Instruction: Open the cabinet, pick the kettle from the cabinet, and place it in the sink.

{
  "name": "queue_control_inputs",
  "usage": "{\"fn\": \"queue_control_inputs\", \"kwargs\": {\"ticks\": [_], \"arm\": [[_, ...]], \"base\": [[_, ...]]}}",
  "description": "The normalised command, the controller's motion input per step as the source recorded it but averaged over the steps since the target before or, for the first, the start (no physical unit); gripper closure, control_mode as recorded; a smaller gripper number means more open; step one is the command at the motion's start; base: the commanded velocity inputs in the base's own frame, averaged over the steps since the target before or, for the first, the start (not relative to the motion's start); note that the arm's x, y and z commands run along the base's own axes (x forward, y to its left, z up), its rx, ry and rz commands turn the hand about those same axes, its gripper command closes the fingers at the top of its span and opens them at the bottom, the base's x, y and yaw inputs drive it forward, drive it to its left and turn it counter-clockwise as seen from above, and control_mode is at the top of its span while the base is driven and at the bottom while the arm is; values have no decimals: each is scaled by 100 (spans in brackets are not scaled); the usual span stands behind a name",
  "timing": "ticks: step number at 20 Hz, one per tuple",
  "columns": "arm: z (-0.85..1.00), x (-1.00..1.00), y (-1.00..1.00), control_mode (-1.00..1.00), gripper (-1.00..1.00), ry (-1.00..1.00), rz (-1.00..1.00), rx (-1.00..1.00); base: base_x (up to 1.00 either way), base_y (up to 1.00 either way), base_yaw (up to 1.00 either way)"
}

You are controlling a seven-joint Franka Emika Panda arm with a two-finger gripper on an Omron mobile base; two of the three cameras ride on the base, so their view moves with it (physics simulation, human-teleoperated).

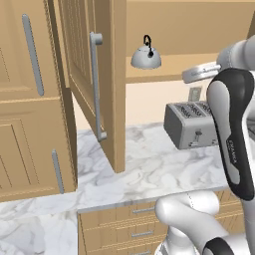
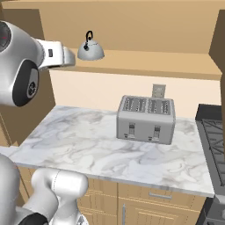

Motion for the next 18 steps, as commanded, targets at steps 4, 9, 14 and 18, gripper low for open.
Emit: {"fn": "queue_control_inputs", "kwargs": {"ticks": [4,9,14,18], "arm": [[6,24,0,-100,-100,0,0,-2],[2,24,0,-100,-100,0,0,0],[1,27,0,-100,-100,-1,0,0],[3,29,0,-100,-100,-1,0,0]], "base": [[0,0,0],[0,0,0],[0,0,0],[0,0,0]]}}
